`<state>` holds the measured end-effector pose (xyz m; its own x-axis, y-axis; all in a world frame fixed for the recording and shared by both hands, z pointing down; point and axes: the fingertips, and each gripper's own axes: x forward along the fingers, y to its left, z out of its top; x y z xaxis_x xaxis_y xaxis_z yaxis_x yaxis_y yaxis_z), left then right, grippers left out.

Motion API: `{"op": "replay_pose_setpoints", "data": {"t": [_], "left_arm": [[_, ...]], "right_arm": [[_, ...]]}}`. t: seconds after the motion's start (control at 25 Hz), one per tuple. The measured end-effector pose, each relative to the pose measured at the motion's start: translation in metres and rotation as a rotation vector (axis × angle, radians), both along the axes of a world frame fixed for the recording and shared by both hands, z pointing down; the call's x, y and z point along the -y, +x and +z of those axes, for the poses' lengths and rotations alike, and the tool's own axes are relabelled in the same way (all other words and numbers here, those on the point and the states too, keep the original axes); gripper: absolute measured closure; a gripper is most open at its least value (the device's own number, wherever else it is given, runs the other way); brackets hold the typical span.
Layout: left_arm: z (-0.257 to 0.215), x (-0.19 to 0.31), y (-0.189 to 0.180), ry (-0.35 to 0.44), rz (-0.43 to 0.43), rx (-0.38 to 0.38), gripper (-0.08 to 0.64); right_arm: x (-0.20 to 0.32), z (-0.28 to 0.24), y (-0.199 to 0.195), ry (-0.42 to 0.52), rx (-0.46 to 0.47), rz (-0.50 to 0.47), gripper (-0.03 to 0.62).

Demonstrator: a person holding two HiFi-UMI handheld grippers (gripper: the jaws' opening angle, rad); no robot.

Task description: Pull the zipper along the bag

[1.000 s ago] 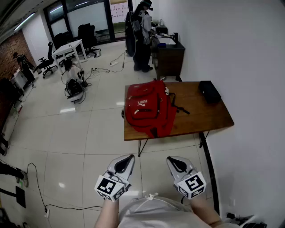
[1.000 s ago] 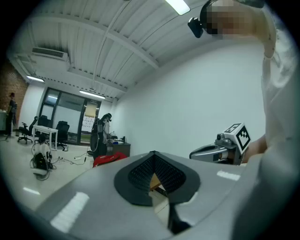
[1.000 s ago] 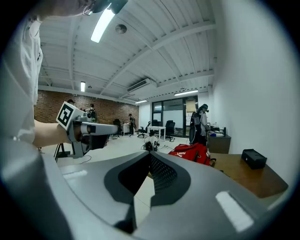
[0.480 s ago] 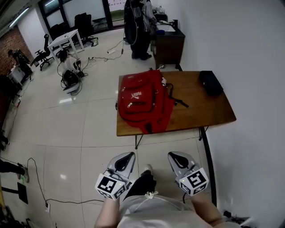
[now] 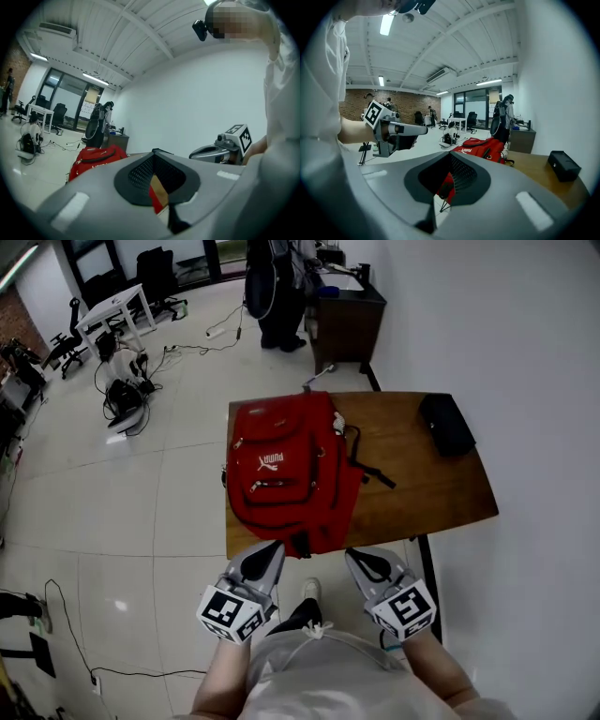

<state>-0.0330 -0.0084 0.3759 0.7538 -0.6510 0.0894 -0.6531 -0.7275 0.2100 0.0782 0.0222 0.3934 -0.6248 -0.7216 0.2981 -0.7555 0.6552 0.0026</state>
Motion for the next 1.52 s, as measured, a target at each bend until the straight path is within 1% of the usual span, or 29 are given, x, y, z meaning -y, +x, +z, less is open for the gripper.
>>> {"op": "replay_pose_setpoints", "data": {"t": [0.12,0.2,0.32,0.44,0.6,0.8,0.88,0.96,1.08,1.16,1.28,1.44,1.52], "left_arm": [[-0.001,0.039,0.021,-0.006,0.058,-0.010,0.555],[0.005,0.059,0.032,-0.024,0.093,-0.006,0.555],[0.021,0.083,0.041,-0.044,0.110,0.021,0.555],[0.039,0.099,0.042,-0.069,0.094,0.034,0.555],[0.069,0.111,0.040,-0.129,0.083,0.040,0.555],[0.119,0.134,0.040,-0.201,0.059,0.098,0.555],[0.139,0.145,0.044,-0.227,0.048,0.125,0.555],[0.162,0.155,0.049,-0.255,0.034,0.157,0.555],[0.186,0.166,0.054,-0.273,0.021,0.187,0.555],[0.193,0.173,0.059,-0.285,0.023,0.181,0.555],[0.202,0.181,0.067,-0.318,0.015,0.178,0.555],[0.220,0.187,0.075,-0.347,0.011,0.196,0.555],[0.224,0.188,0.076,-0.357,0.009,0.209,0.555]], "right_arm": [[0.048,0.007,0.006,-0.025,-0.019,-0.004,0.591],[0.074,0.013,0.008,-0.040,-0.025,-0.001,0.591],[0.106,0.028,0.010,-0.086,-0.006,0.016,0.591],[0.126,0.054,0.009,-0.144,-0.008,0.036,0.591],[0.141,0.095,0.000,-0.218,-0.048,0.013,0.591],[0.168,0.140,-0.005,-0.314,-0.047,-0.019,0.591],[0.178,0.158,-0.005,-0.343,-0.064,-0.029,0.591],[0.189,0.173,-0.007,-0.356,-0.097,-0.048,0.562],[0.205,0.185,-0.012,-0.338,-0.157,-0.084,0.506],[0.214,0.188,-0.014,-0.331,-0.170,-0.105,0.502],[0.226,0.195,-0.012,-0.345,-0.172,-0.128,0.499],[0.234,0.206,-0.010,-0.379,-0.189,-0.155,0.502],[0.231,0.212,-0.013,-0.395,-0.227,-0.201,0.502]]}}
